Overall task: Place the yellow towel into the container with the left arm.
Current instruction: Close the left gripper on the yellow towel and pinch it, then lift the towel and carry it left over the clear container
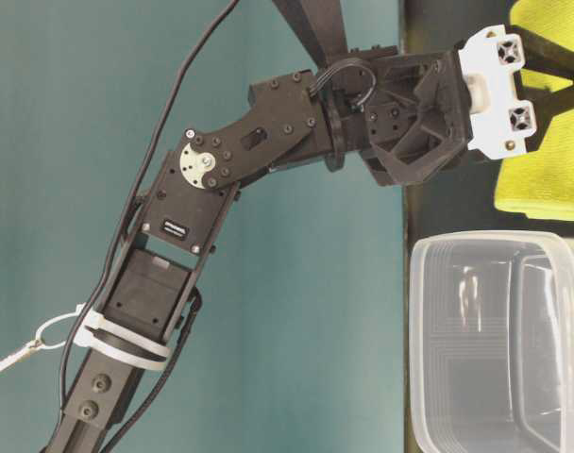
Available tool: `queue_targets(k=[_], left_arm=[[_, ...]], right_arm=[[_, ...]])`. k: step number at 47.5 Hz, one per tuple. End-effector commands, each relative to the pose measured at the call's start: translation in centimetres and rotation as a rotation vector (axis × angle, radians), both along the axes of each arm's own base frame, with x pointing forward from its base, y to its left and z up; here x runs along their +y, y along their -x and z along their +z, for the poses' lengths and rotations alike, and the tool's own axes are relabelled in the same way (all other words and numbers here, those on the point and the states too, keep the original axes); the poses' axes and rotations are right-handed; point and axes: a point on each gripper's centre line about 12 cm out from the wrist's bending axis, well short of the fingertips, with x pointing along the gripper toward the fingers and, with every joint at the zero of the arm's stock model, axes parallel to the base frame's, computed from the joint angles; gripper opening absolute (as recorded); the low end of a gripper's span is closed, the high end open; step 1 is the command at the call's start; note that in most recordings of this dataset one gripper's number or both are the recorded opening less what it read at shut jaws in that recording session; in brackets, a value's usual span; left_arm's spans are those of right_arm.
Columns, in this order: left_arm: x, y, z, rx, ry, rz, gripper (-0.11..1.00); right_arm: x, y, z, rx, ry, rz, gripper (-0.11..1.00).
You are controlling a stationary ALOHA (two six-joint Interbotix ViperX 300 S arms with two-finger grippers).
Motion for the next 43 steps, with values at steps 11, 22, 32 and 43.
queue_targets(k=[11, 22, 32, 43], left_arm=[[-1.0, -0.6, 1.9, -0.033, -0.004, -0.024, 0.13], [-1.2, -0.8, 9.4, -0.137, -0.005, -0.017, 0.07], [-0.8, 3.5, 18.3, -0.13, -0.009, -0.007, 0.07], [0.0, 10.0, 22.8, -0.098, -0.007, 0.025, 0.07]], right_arm=[[0.0, 0.0, 0.5, -0.006, 0.002, -0.003, 0.74], [-0.1, 0.0, 0.6, -0.011, 0.002, -0.006, 0.74], [-0.1, 0.0, 0.6, -0.014, 0.002, -0.006, 0.74], [-0.1, 0.1, 0.7, -0.02, 0.002, -0.006, 0.74]])
